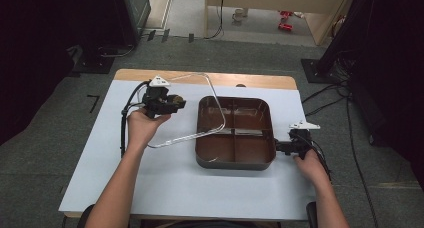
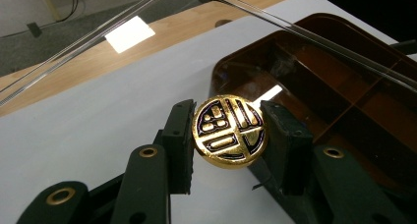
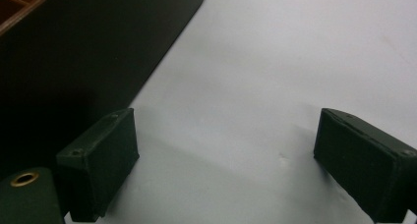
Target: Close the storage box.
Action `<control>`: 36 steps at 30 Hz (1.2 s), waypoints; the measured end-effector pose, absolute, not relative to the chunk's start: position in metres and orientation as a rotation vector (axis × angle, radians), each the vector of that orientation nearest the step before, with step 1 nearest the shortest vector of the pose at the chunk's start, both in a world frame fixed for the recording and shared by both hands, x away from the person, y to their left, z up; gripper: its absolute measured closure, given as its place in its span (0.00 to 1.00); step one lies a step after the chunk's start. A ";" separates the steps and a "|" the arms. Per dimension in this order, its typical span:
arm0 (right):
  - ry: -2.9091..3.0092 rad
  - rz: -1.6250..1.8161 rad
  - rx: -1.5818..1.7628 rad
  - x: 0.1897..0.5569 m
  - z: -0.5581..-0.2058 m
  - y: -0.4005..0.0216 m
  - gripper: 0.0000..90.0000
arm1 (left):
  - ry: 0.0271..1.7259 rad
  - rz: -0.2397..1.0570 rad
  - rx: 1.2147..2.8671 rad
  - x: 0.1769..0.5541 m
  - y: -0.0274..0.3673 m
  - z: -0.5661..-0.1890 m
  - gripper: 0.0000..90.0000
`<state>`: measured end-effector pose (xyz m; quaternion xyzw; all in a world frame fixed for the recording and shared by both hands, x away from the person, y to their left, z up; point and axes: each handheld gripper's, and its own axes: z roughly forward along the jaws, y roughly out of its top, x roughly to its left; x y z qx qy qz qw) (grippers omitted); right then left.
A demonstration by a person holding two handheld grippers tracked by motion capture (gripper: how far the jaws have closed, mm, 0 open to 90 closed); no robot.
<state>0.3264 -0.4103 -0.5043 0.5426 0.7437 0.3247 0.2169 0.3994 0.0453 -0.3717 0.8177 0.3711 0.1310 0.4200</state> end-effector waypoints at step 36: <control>2.060 0.900 1.506 0.326 -0.504 -0.410 0.10 | 0.715 0.243 2.184 0.377 -0.077 -0.398 0.66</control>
